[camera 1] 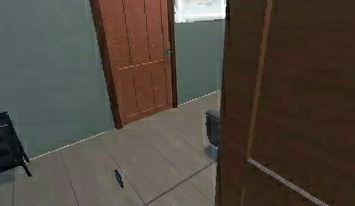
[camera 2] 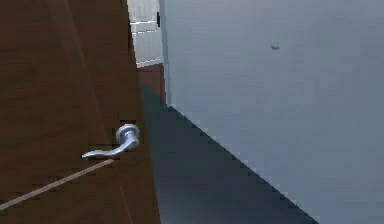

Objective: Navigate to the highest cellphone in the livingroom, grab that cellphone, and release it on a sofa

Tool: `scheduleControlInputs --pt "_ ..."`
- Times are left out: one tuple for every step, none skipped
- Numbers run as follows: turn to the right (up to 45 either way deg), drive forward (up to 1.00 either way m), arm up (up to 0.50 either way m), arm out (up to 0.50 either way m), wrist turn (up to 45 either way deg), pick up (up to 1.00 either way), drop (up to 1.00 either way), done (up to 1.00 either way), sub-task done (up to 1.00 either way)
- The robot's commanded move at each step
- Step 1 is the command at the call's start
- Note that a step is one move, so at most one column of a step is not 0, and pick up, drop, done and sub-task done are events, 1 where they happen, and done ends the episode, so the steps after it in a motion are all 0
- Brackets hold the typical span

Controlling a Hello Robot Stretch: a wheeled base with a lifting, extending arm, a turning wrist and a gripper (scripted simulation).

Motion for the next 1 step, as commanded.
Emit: scheduleControlInputs --pt "-21.0 0.00 0.00 0.00 0.0 0.00 0.00 0.00 0.00"
